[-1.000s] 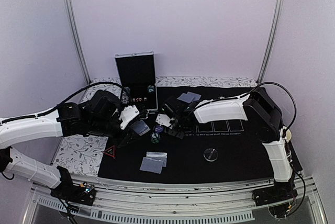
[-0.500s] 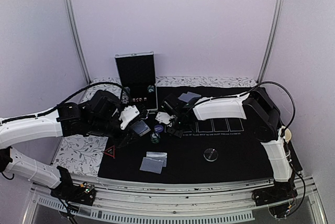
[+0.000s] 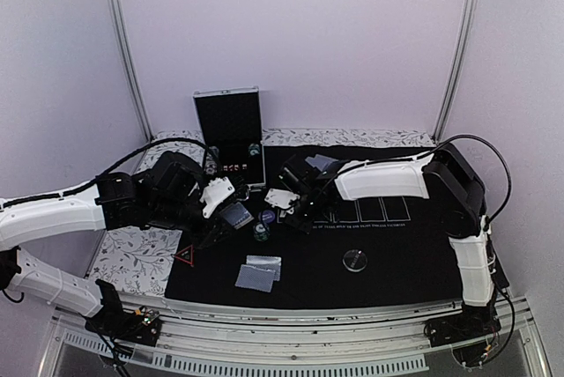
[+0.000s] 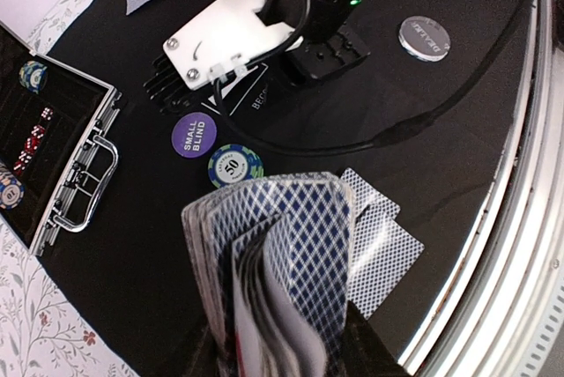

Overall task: Distribute texas hold em gaming equipment
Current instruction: Flop the poker card in the community card area, then adjust the poker card in the community card area.

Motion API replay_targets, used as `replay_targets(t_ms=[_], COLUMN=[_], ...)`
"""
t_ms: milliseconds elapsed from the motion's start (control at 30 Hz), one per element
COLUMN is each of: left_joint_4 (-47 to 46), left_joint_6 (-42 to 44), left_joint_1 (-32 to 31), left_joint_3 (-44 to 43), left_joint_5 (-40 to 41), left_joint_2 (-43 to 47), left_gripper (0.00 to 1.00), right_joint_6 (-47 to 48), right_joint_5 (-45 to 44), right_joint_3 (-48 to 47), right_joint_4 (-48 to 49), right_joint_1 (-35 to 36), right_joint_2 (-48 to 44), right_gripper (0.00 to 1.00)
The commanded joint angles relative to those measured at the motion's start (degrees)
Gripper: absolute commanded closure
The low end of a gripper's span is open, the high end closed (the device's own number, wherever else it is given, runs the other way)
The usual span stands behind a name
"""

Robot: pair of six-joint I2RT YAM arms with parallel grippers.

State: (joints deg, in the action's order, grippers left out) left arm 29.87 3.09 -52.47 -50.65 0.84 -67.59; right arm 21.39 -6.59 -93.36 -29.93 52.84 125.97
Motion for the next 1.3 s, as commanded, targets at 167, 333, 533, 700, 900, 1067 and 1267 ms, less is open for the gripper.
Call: replay_targets(t_ms=[167,333,533,700,900,1067,1267], left_joint_4=[-0.4,-0.5,-0.5,-0.5,-0.5,-0.5,-0.5], left_joint_6=[-0.3,-0.3,-0.2,-0.3,-0.2,-0.2,-0.2], left_joint_1=[0.7,0.8,0.7,0.8,0.8,0.8,0.7], left_joint_3=[-0.3,-0.2,-0.1,-0.1,-0.1,-0.2,-0.1], left_joint_5=[-0.4,-0.4,-0.4,-0.4,-0.4,-0.3,-0.5], left_joint_2=[0.5,0.6,0.6,0.9,0.7,0.9,0.8], left_gripper=[0.62,0.62,0.62,0.62,0.62,0.62,0.62], right_joint_6=[-15.6,-25.7,-28.4,-28.4,-28.5,-28.3,-27.9], right_joint_5=[16.2,9.4,5.9,6.5,7.4,8.0,9.7], right_joint_3=[6.9,6.4,2.3,-0.3,-1.7,-2.7,-4.2], right_joint_4=[9.4,9.0,8.3,7.5,6.8,6.5,6.6], right_joint_1=[-9.0,-12.1,-12.7,-12.7,-12.1,-11.6,-11.3], right_joint_2=[-11.9,-7.1,-0.5,3.5,5.6,6.3,7.0], right_gripper=[0.54,0.66,0.8,0.9,0.93,0.93,0.93])
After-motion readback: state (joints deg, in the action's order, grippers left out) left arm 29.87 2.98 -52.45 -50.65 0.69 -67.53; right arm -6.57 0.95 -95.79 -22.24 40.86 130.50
